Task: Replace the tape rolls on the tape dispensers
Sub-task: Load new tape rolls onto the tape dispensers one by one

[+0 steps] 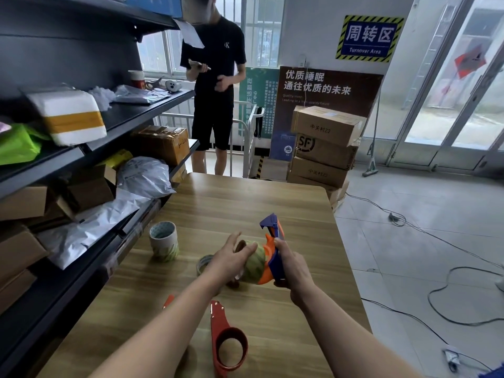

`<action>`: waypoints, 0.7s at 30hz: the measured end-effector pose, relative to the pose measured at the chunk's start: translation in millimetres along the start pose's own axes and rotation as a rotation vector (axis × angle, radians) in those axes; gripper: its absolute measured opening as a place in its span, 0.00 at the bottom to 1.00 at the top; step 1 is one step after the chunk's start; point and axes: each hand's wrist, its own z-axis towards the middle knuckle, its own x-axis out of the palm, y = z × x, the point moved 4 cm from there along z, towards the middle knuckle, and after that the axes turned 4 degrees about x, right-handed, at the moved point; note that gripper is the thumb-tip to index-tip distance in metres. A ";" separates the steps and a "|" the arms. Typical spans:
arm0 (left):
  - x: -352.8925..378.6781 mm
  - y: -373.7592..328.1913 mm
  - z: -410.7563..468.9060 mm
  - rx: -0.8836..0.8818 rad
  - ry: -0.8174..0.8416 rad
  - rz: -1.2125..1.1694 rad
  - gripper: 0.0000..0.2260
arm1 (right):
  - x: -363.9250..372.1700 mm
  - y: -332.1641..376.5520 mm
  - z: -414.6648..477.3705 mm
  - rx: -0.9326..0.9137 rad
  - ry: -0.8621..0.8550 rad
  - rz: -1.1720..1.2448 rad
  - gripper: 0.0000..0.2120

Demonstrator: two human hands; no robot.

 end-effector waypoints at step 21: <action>6.3 -5.4 0.4 0.149 0.296 0.048 0.36 | 10.4 7.5 3.4 -0.023 0.095 -0.002 0.30</action>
